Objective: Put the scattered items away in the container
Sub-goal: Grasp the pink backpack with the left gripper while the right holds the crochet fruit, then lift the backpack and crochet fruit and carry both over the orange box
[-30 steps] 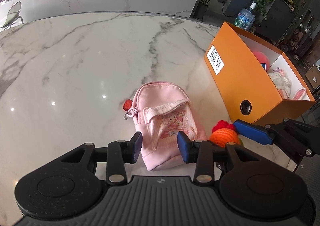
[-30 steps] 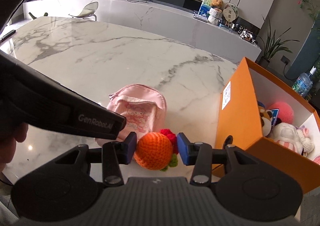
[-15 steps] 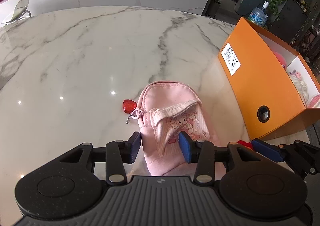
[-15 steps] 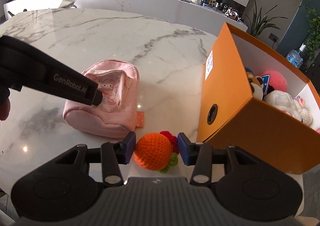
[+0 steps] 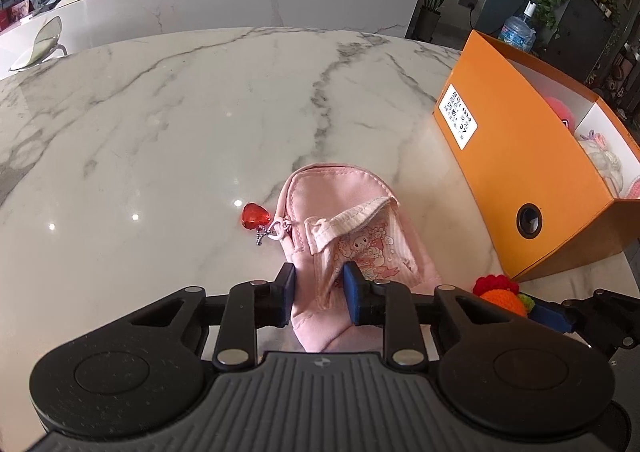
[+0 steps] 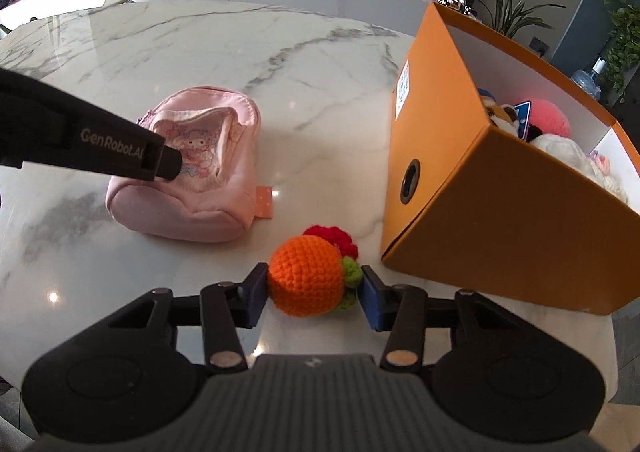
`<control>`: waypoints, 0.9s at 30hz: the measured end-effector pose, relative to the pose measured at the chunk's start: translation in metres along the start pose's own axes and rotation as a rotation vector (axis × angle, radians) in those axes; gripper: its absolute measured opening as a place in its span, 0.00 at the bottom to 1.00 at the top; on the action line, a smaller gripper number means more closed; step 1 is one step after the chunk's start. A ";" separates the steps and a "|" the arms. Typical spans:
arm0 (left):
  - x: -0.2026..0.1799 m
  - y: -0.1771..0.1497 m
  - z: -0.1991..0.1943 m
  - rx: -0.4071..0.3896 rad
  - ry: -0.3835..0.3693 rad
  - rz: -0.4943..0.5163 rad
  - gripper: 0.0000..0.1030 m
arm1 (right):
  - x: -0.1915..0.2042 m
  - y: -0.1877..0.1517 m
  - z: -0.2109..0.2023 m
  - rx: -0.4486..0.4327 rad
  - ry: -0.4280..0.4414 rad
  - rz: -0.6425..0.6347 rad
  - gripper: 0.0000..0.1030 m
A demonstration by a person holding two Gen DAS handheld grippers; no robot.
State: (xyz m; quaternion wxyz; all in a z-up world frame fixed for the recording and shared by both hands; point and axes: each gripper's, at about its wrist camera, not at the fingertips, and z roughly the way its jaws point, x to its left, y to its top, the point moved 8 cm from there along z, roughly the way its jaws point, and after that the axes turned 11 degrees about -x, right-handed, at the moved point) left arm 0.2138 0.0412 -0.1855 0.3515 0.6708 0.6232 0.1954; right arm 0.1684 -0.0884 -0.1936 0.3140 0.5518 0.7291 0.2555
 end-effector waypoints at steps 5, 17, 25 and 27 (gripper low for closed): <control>-0.004 0.000 -0.013 -0.035 0.001 0.006 0.18 | -0.001 0.002 -0.007 -0.018 -0.006 -0.002 0.48; -0.023 0.012 -0.064 -0.138 0.006 0.068 0.17 | -0.006 0.021 -0.054 -0.143 -0.026 0.007 0.47; -0.046 0.032 -0.105 -0.244 -0.010 0.099 0.17 | -0.018 0.039 -0.099 -0.265 -0.051 0.025 0.47; -0.055 0.039 -0.113 -0.269 -0.024 0.112 0.17 | -0.025 0.045 -0.111 -0.301 -0.063 0.034 0.47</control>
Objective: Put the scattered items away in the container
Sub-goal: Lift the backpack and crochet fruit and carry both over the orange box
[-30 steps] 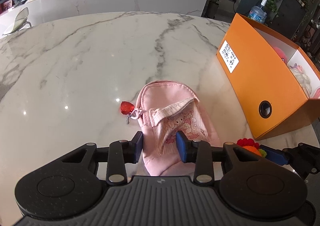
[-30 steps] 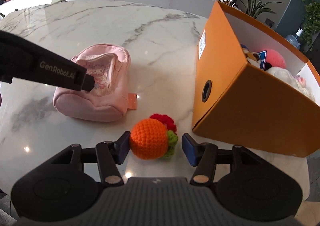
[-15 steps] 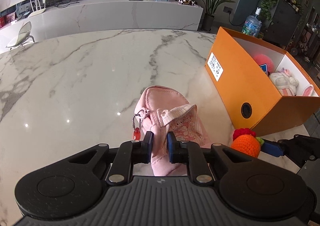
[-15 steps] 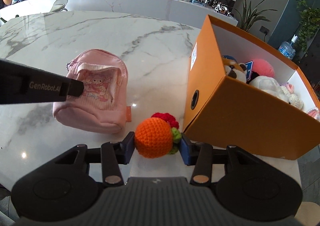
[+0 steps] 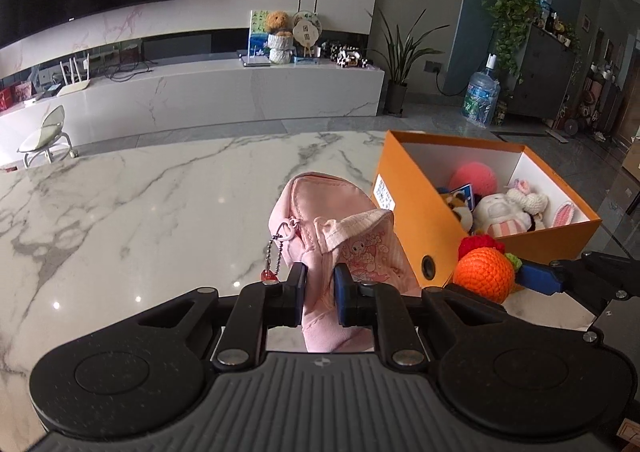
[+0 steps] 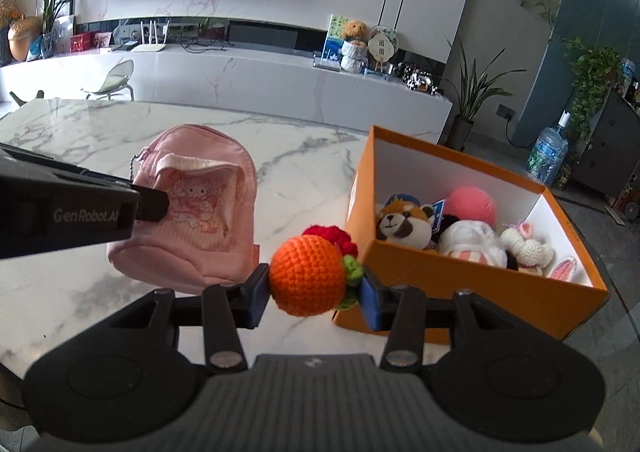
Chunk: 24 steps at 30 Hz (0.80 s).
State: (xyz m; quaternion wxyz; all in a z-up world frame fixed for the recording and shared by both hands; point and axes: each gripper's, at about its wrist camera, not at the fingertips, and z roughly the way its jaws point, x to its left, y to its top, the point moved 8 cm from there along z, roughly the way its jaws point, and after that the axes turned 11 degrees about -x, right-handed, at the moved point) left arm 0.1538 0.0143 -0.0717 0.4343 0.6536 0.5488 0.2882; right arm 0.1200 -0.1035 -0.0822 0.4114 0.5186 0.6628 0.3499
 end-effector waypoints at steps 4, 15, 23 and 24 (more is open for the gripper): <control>-0.021 0.016 -0.004 -0.040 -0.036 0.026 0.17 | -0.025 0.017 -0.014 -0.059 -0.046 0.033 0.47; -0.093 0.056 0.032 -0.085 -0.137 0.102 0.17 | -0.115 0.031 -0.013 -0.100 -0.180 0.097 0.47; -0.131 0.071 0.085 -0.070 -0.159 0.162 0.17 | -0.166 0.030 0.019 -0.091 -0.216 0.152 0.48; -0.133 0.071 0.092 -0.064 -0.159 0.167 0.17 | -0.170 0.029 0.026 -0.088 -0.214 0.158 0.47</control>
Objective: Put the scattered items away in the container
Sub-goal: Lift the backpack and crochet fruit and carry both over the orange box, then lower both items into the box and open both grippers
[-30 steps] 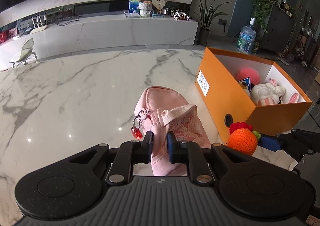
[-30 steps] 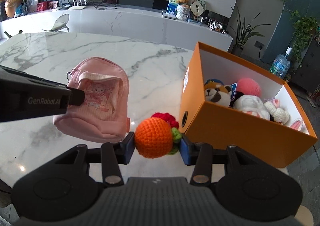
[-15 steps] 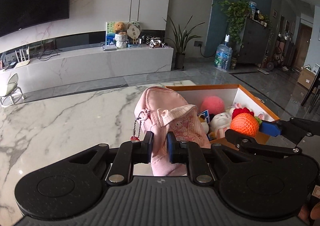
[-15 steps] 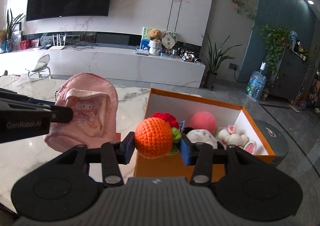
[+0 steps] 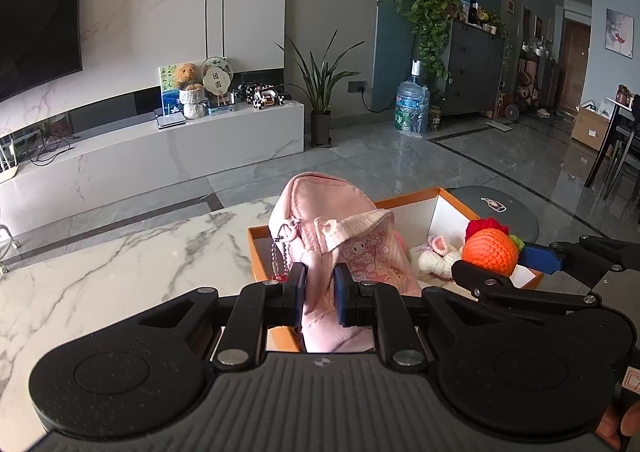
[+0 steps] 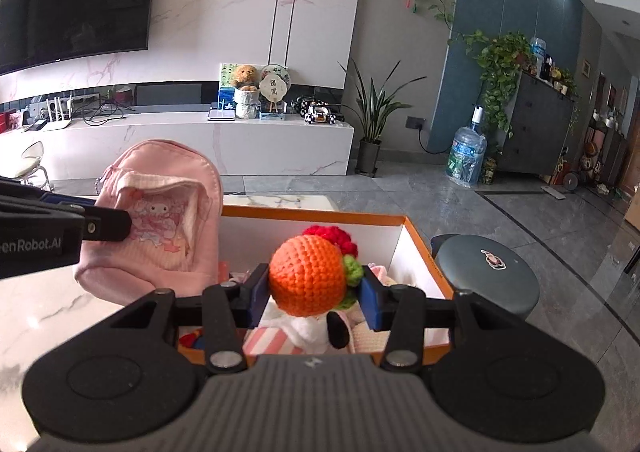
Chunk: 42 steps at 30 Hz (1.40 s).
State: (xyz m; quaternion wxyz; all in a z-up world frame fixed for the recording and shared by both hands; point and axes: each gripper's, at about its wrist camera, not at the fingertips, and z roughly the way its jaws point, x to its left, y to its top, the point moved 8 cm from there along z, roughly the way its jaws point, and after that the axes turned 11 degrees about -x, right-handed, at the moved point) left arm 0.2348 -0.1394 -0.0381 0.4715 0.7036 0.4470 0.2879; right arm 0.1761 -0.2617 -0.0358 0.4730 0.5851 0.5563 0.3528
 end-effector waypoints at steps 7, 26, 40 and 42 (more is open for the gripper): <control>0.005 -0.008 0.052 0.044 0.030 0.035 0.17 | -0.010 -0.004 0.053 0.014 0.031 0.010 0.47; -0.003 -0.027 0.094 -0.072 0.111 0.307 0.18 | 0.012 -0.025 0.133 0.132 0.096 0.064 0.47; 0.015 -0.042 0.088 0.004 0.113 0.187 0.38 | 0.020 -0.035 0.143 0.202 0.159 0.128 0.48; 0.018 -0.038 0.083 -0.012 0.121 0.180 0.49 | 0.019 -0.035 0.145 0.210 0.163 0.144 0.48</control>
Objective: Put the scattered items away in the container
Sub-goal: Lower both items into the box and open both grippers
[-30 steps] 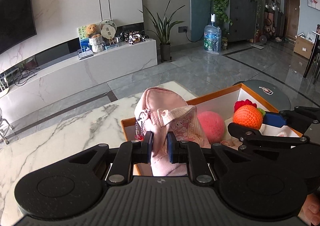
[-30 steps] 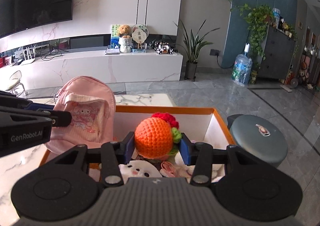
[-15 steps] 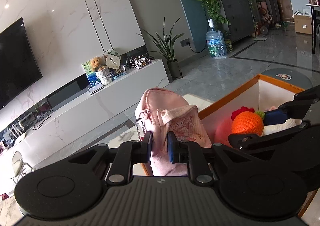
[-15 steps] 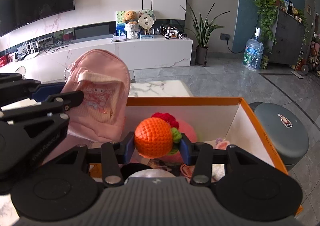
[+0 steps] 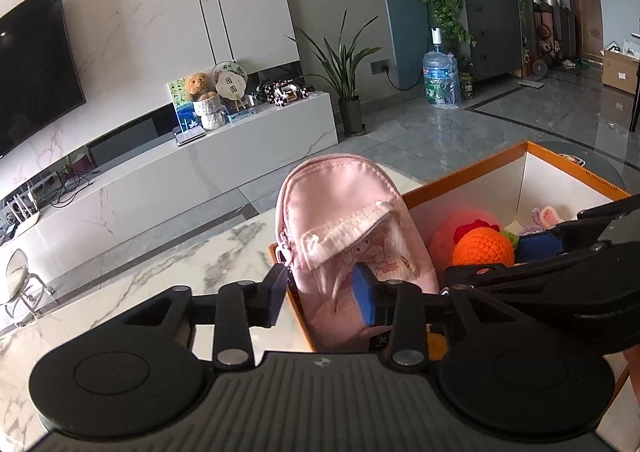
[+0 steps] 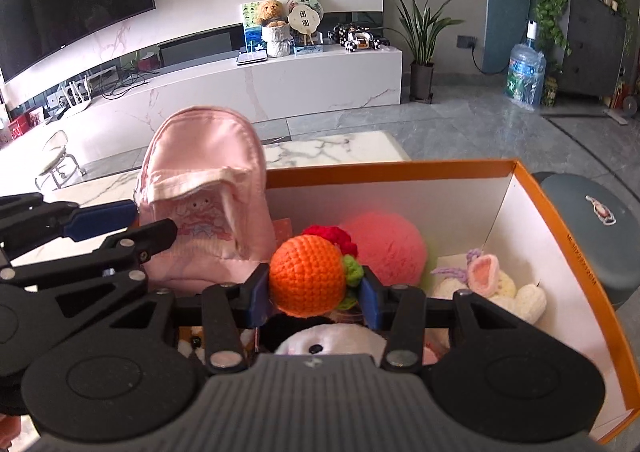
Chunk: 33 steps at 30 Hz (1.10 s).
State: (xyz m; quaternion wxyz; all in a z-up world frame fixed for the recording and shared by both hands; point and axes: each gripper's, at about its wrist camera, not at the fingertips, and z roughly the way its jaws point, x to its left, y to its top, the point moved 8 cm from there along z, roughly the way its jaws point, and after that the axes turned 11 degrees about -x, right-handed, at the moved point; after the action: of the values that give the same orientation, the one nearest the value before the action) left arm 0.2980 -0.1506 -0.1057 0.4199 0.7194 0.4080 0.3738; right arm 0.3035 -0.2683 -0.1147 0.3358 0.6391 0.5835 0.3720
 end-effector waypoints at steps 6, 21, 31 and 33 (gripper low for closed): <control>0.007 0.003 -0.003 0.009 -0.004 -0.027 0.44 | 0.001 0.003 0.001 0.013 0.031 0.058 0.48; 0.034 -0.010 -0.005 0.048 0.030 -0.103 0.44 | 0.015 0.007 0.027 0.083 0.007 0.049 0.48; 0.030 -0.015 -0.014 0.057 0.029 -0.108 0.45 | 0.007 -0.004 0.032 0.146 -0.021 0.103 0.48; 0.031 -0.015 -0.015 0.058 0.031 -0.116 0.47 | 0.007 -0.002 0.029 0.127 -0.044 0.079 0.51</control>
State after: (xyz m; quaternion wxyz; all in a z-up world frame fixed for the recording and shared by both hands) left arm 0.2926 -0.1130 -0.1075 0.4134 0.7005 0.4664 0.3477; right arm 0.3276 -0.2608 -0.1304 0.2922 0.6896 0.5729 0.3330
